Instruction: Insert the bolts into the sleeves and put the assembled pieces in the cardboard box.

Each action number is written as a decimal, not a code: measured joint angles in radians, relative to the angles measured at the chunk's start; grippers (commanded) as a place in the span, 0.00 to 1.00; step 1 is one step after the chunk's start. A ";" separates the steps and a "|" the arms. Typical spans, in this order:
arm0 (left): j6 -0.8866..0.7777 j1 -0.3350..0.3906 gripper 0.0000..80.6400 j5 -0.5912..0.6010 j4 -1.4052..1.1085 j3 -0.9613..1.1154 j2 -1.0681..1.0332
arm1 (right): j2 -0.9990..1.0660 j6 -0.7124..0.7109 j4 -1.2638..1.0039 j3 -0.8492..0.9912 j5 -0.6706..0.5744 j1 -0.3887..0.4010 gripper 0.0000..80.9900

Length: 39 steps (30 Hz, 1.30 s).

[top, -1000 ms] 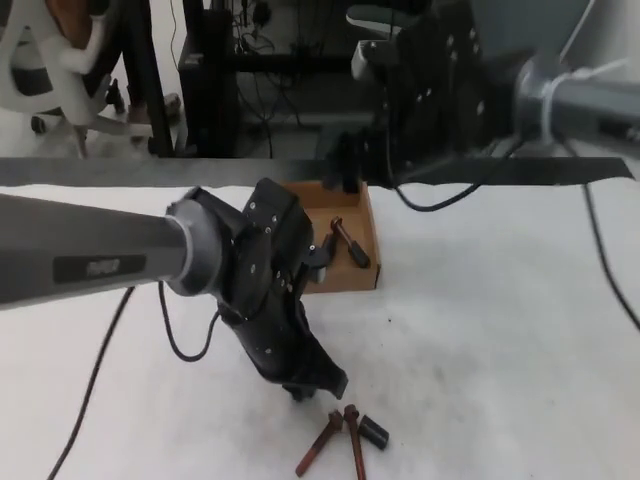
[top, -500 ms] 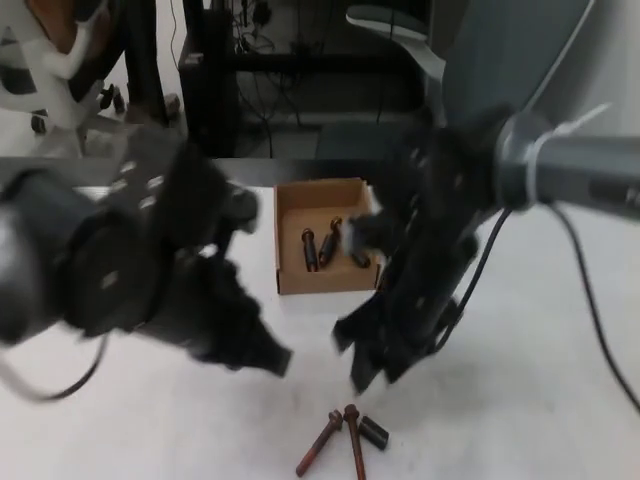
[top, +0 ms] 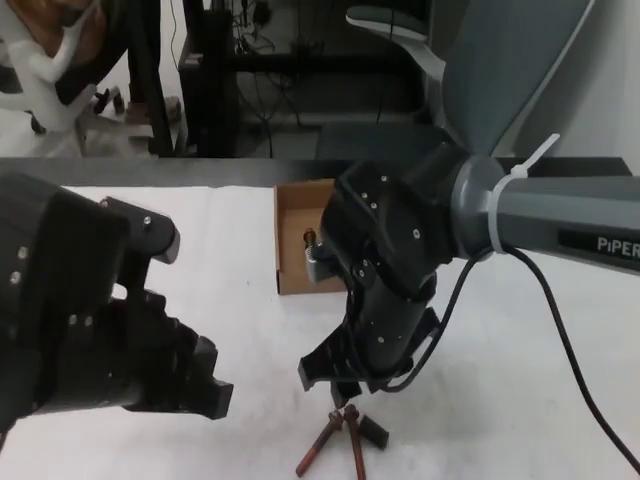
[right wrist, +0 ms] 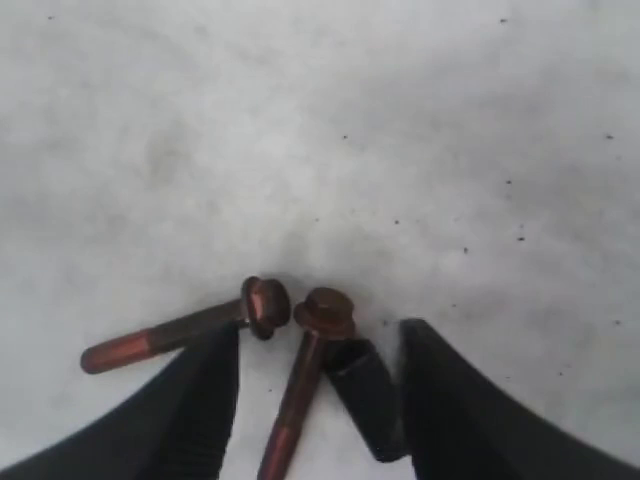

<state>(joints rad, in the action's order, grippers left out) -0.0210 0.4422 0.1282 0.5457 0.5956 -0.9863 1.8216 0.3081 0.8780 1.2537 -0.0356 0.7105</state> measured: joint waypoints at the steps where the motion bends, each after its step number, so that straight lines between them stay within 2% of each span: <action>1: 0.000 0.000 0.02 0.000 0.000 0.000 0.004 | 0.000 0.000 0.000 0.000 0.003 -0.003 0.57; 14: 0.000 0.000 0.02 0.027 0.000 0.000 0.009 | 0.015 -0.014 -0.055 -0.087 0.013 -0.011 0.57; 20: 0.000 0.000 0.02 0.027 0.000 0.000 0.009 | 0.026 0.016 -0.097 -0.093 -0.019 -0.011 0.57; 27: 0.000 0.000 0.02 0.027 0.000 0.000 0.009 | 0.051 0.032 -0.118 -0.093 -0.024 0.019 0.57; 28: 0.000 0.000 0.02 0.027 0.000 0.000 0.009 | 0.050 0.032 -0.125 -0.093 -0.027 0.023 0.54; 30: 0.000 0.000 0.02 0.028 0.000 0.000 0.009 | 0.056 0.034 -0.130 -0.093 -0.020 0.034 0.37; 32: 0.000 0.000 0.02 0.028 0.000 0.000 0.009 | 0.058 0.034 -0.137 -0.093 -0.014 0.042 0.05; 33: 0.000 0.000 0.02 0.028 0.000 0.000 0.009 | 0.059 0.034 -0.142 -0.093 -0.014 0.044 0.00; 39: 0.006 0.000 0.02 0.031 -0.005 -0.003 0.009 | 0.062 0.018 -0.150 -0.091 -0.016 0.047 0.01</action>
<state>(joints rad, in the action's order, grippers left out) -0.0147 0.4422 0.1592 0.5408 0.5929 -0.9771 1.8836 0.3261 0.7281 1.1627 -0.0517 0.7580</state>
